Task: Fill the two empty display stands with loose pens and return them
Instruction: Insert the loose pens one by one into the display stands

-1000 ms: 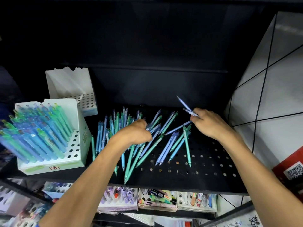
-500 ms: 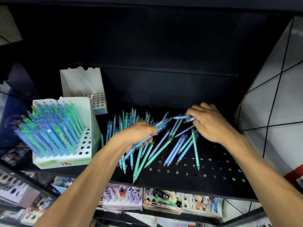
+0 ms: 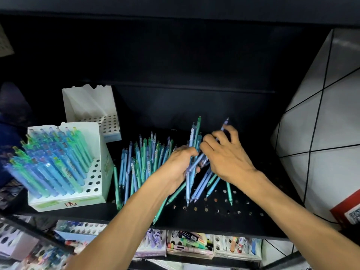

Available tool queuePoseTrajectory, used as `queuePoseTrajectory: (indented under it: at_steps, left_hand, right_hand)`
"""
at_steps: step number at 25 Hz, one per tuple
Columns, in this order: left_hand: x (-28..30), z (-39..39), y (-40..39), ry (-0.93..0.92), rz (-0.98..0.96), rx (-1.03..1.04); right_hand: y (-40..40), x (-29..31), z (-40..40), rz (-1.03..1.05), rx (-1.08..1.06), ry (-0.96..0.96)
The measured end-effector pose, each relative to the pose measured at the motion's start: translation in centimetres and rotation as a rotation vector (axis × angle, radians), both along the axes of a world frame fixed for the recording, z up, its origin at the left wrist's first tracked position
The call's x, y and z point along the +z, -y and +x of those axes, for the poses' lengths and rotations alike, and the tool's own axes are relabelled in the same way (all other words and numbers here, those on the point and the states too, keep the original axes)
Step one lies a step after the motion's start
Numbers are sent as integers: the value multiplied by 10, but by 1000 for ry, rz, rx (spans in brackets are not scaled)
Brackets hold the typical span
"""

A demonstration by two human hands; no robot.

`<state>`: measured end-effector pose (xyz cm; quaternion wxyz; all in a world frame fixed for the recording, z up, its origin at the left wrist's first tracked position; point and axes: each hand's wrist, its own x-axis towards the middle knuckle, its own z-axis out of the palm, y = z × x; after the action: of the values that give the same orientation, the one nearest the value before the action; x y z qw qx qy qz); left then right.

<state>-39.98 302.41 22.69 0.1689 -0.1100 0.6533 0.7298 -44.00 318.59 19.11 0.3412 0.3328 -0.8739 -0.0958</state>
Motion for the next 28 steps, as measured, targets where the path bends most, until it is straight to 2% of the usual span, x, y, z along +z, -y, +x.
queuePoseTrajectory:
  at_steps: [4, 9, 11, 14, 16, 19, 23, 25, 28]
  left_hand:
    - [-7, 3, -5, -43, 57, -13]
    - [-13, -3, -2, -33, 65, -22]
    - [-12, -3, 0, -22, 105, -12]
    - [-13, -3, 8, 26, 243, 12]
    - [-10, -3, 15, 33, 343, 31]
    - [-2, -2, 26, -11, 397, 93]
    - [0, 6, 41, -78, 313, 123]
    - [1, 11, 44, -95, 251, 115]
    - [2, 15, 51, -107, 216, 122]
  right_hand:
    - [1, -7, 0, -66, -7, -60]
    - [-1, -10, -4, -98, 24, -28]
    - [-2, -4, -6, -211, -13, -33]
    - [-8, 17, -2, -574, -24, -9]
    - [-5, 34, 7, -841, 60, 118]
    - [13, 51, 17, -1039, 88, 359]
    - [56, 64, 4, -1438, -41, 880]
    - [79, 73, -2, -1423, -65, 1032]
    - [109, 75, -9, -1365, -56, 975]
